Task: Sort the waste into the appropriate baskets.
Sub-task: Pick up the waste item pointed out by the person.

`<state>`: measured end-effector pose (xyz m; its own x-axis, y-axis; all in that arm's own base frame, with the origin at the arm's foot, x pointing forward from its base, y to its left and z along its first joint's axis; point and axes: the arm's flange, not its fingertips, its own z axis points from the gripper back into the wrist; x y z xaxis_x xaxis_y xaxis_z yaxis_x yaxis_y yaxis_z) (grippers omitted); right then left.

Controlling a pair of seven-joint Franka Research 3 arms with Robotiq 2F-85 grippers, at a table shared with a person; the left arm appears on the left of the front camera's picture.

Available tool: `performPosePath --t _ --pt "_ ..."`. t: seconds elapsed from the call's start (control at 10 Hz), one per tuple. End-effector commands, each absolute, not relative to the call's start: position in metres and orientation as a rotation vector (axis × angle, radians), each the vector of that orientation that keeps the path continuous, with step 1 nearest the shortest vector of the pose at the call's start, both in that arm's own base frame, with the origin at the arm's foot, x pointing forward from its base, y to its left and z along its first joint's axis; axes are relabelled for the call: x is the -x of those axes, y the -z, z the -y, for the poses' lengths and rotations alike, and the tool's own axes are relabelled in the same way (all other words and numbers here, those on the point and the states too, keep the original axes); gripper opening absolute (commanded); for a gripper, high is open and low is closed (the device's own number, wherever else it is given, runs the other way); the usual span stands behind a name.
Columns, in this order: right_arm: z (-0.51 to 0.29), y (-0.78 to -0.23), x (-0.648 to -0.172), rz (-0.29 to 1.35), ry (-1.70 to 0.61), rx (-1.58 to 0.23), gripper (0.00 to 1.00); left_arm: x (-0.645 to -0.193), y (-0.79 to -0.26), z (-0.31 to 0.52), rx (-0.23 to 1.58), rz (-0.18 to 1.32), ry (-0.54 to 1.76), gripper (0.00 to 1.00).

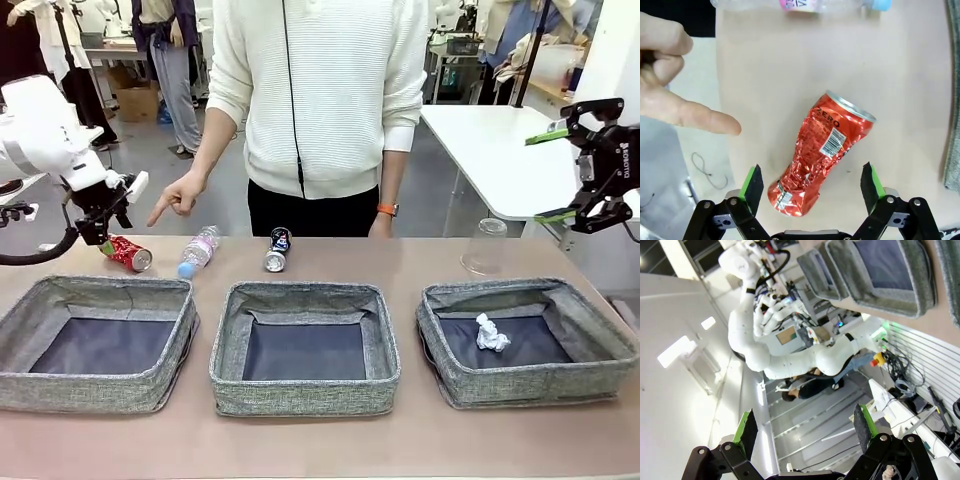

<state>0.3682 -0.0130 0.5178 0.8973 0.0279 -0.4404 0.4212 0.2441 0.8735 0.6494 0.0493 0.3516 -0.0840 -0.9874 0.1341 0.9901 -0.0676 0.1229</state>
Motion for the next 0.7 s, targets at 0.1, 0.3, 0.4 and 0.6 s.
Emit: performPosePath --t 0.1,0.3,0.4,0.6 --pt "0.012 -0.522 -0.368 -0.412 0.284 -1.324 1.0 -0.661 -0.34 -0.047 0.029 0.142 1.635 1.0" --pt "0.012 -0.522 -0.368 -0.412 0.284 -1.324 1.0 -0.662 -0.335 -0.045 0.039 0.129 1.632 1.0" --pt "0.012 -0.522 -0.368 -0.412 0.284 -1.324 1.0 -0.662 -0.333 -0.044 0.046 0.123 1.627 1.0" --pt "0.012 -0.522 -0.368 -0.412 0.284 -1.324 1.0 -0.662 -0.331 -0.044 0.045 0.095 1.61 0.4"
